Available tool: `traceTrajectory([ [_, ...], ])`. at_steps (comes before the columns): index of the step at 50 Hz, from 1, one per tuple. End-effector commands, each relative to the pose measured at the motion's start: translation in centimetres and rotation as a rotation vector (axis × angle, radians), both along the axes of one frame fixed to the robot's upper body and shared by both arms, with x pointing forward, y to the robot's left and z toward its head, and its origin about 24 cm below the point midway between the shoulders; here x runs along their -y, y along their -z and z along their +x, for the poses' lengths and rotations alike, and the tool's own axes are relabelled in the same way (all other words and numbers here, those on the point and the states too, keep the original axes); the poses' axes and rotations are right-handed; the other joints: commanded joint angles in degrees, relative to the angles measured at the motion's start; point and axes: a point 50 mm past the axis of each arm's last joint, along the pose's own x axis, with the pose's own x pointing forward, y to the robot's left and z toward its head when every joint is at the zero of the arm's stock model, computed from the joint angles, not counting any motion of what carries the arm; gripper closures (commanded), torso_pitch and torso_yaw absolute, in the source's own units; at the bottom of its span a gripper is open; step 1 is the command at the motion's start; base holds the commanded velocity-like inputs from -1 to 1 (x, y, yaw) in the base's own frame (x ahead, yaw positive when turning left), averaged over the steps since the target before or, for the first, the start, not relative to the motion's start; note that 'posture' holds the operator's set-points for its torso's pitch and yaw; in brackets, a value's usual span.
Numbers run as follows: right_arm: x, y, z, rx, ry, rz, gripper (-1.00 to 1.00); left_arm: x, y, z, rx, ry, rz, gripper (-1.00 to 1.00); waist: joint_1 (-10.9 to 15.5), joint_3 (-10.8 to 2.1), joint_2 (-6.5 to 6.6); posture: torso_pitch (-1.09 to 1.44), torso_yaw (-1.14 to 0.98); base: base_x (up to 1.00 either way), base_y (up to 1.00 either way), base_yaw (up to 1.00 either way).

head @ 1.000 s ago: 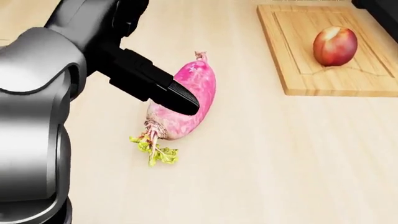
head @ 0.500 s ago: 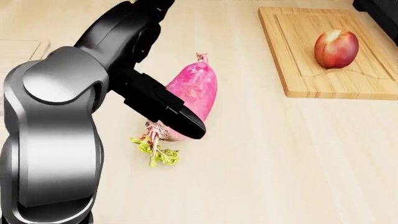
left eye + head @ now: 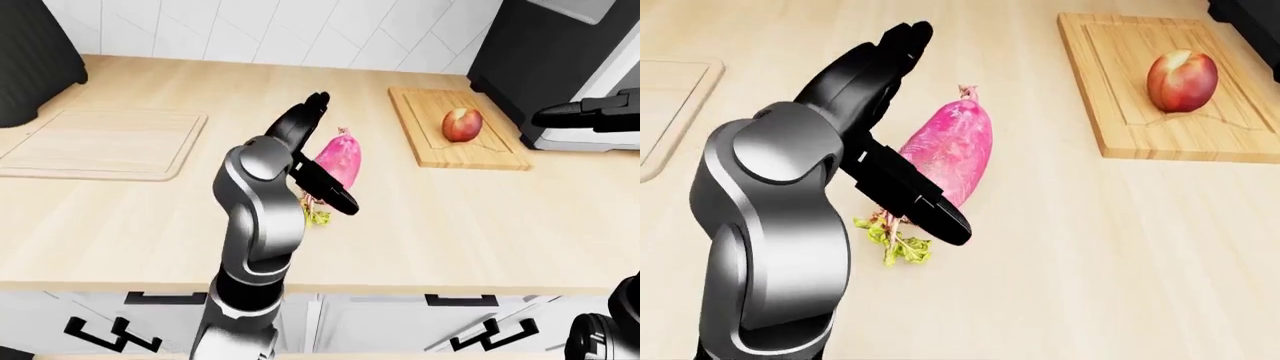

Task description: Place the radish and the peach on separate cutting boards.

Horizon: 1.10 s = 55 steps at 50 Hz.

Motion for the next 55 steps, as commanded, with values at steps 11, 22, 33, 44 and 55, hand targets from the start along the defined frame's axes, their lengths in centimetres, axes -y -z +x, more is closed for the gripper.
traceTrajectory([
  [11, -0.2, -1.3, -0.7, 0.073, 0.012, -0.033, -1.0, 0.1, -0.5, -0.1, 0.061, 0.005, 0.029, -1.0, 0.1, -1.58, -0.38, 0.0, 0.0, 0.0, 0.0, 0.0],
  [22, -0.2, -1.2, -0.7, 0.072, 0.013, -0.032, -1.0, 0.3, 0.3, 0.0, 0.043, 0.013, 0.037, -0.91, 0.1, -1.66, -0.41, 0.0, 0.0, 0.0, 0.0, 0.0],
  [33, -0.2, -1.3, -0.9, 0.074, 0.011, -0.033, -1.0, 0.1, 1.6, 0.4, 0.016, 0.005, 0.047, -0.67, 0.1, -1.77, -0.36, 0.0, 0.0, 0.0, 0.0, 0.0],
  [44, -0.2, -1.6, -0.9, 0.077, 0.008, -0.036, -1.0, 0.0, 2.3, 0.7, -0.002, -0.003, 0.069, -0.59, 0.0, -1.78, -0.26, 0.0, 0.0, 0.0, 0.0, 0.0],
  [55, -0.2, -1.5, -1.0, 0.078, 0.007, -0.038, -1.0, -0.2, 2.4, 0.7, 0.001, -0.008, 0.08, 0.04, -0.1, -1.84, -0.16, 0.0, 0.0, 0.0, 0.0, 0.0],
])
